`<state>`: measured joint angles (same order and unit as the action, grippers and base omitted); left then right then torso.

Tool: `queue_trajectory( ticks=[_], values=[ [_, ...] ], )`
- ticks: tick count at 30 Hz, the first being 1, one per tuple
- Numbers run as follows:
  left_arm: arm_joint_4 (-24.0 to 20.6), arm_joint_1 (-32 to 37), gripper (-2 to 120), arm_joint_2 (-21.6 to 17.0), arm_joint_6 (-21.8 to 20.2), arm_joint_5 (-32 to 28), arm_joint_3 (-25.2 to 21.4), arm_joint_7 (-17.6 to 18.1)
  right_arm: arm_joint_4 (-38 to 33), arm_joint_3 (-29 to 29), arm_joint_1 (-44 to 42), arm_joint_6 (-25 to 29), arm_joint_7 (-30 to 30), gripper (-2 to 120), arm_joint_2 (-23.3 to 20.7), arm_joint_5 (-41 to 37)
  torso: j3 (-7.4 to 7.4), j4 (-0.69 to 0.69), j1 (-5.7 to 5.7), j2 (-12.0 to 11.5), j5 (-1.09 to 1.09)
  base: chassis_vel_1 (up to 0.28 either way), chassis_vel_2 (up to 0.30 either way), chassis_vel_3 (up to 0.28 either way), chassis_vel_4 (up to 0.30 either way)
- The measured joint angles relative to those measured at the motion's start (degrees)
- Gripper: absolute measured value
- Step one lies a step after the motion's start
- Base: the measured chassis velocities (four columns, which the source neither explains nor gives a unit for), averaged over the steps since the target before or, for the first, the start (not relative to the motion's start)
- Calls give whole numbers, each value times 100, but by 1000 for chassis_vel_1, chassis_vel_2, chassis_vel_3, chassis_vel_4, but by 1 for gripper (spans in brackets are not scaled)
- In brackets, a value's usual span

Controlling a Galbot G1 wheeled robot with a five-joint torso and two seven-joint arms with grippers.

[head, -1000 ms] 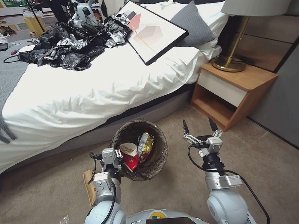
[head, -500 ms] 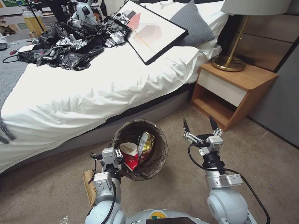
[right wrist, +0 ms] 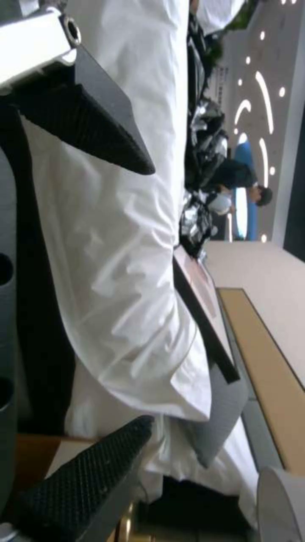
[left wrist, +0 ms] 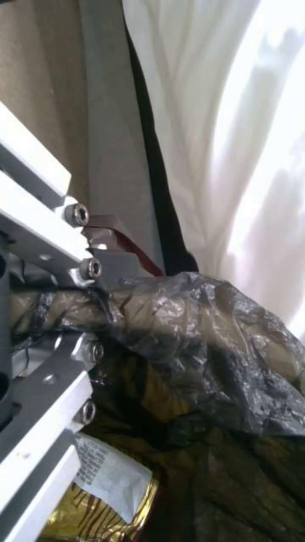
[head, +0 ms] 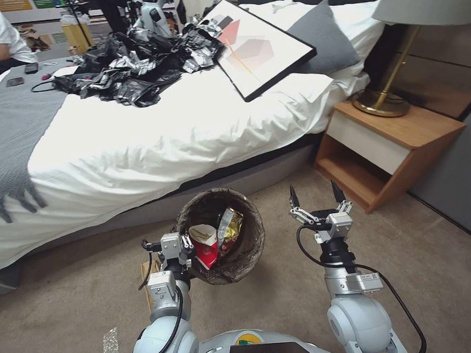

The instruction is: Pick up the trash bin, then pick up the garbage from the floor and place it into the trash bin.

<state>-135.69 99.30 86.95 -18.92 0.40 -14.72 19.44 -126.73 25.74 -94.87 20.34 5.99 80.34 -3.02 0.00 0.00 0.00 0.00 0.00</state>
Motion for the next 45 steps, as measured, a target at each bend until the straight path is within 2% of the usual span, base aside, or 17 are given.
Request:
queue_trajectory(
  ticks=[45],
  values=[
    [0, -1, 2, 0, 0, 0, -1, 1, 196, 48, 47, -50, -8, 100, -132, 245, 0, 1, 0, 0, 0, 120, 118, 121, 117]
  ],
)
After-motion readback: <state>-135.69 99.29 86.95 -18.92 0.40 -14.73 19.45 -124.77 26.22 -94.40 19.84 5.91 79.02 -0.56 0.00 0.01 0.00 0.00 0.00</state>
